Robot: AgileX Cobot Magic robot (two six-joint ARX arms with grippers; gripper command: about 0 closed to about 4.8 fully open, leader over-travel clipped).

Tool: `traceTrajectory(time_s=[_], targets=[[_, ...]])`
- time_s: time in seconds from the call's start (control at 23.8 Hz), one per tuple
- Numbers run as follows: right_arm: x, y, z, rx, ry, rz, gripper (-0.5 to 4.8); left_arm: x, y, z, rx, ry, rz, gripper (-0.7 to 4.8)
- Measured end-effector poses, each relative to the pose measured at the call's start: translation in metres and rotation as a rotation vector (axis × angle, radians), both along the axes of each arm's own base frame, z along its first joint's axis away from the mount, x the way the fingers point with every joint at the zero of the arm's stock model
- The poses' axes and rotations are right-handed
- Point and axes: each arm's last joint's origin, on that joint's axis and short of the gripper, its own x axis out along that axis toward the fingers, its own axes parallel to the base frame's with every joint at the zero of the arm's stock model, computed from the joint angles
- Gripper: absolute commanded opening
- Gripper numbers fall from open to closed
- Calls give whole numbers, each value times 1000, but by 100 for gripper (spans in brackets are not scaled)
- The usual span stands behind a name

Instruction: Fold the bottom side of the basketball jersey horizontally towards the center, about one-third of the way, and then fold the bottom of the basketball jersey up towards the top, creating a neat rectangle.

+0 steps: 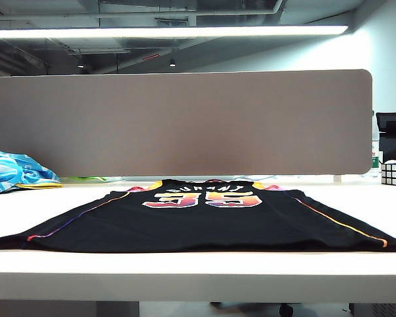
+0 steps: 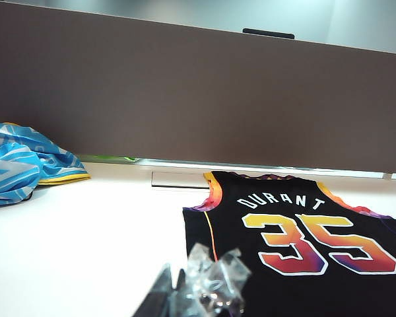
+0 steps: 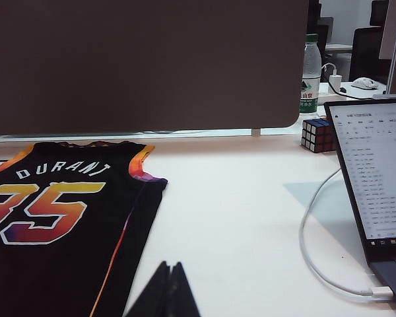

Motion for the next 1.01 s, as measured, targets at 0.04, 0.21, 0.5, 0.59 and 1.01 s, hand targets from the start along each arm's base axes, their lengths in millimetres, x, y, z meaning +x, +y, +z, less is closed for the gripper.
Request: traceTrajectory(time_s=[0.04, 0.21, 0.5, 0.59, 1.01], targets=[[0, 0, 0, 0, 0, 0, -1, 0, 0, 0, 0, 0, 0, -5], [0, 0, 0, 0, 0, 0, -1, 0, 0, 0, 0, 0, 0, -5], [0, 2, 0, 73, 3, 66, -3, 0, 0, 0, -84, 14, -15, -6], [1, 4, 0, 120, 23, 155, -4, -1, 0, 4, -212, 74, -34, -6], [29, 4, 45, 201, 286, 148, -4, 37, -2, 37, -258, 397, -28, -6]])
